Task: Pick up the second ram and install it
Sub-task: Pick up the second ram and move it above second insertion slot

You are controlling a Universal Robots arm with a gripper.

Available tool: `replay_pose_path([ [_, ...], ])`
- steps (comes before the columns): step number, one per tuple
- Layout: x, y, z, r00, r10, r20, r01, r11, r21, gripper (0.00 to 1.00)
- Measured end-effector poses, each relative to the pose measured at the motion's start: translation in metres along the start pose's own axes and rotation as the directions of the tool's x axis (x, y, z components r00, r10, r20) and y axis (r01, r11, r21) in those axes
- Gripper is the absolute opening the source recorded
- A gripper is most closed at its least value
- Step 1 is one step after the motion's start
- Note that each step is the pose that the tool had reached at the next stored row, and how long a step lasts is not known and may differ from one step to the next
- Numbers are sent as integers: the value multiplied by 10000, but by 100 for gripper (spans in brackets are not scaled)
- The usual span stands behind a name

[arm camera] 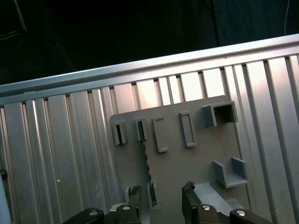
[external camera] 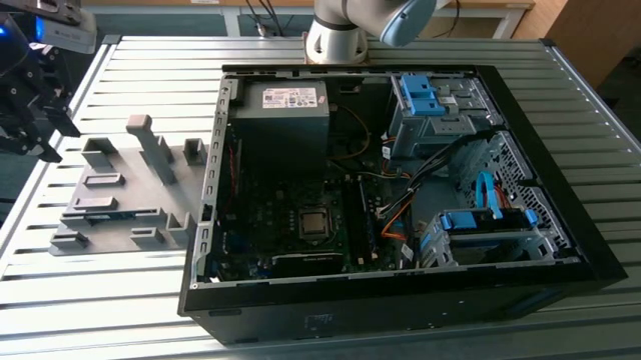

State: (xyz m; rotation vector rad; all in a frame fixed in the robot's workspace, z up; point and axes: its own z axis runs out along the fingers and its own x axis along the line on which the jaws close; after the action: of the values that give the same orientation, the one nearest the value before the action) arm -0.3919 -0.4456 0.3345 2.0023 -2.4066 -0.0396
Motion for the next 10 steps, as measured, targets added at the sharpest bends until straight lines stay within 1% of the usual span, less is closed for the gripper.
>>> replay_pose_path([
  [3, 0, -1, 30, 9986, -521, -14, 521, 9986, -4, 47],
  [5, 0, -1, 45, 9959, -901, -24, 901, 9959, -3, 47],
  [6, 0, -1, 51, 9945, -1049, -26, 1049, 9945, 11, 47],
  [7, 0, -1, 56, 9935, -1142, -27, 1142, 9934, 39, 47],
  [10, 0, -2, 78, 9925, -1222, -18, 1222, 9923, 182, 47],
])
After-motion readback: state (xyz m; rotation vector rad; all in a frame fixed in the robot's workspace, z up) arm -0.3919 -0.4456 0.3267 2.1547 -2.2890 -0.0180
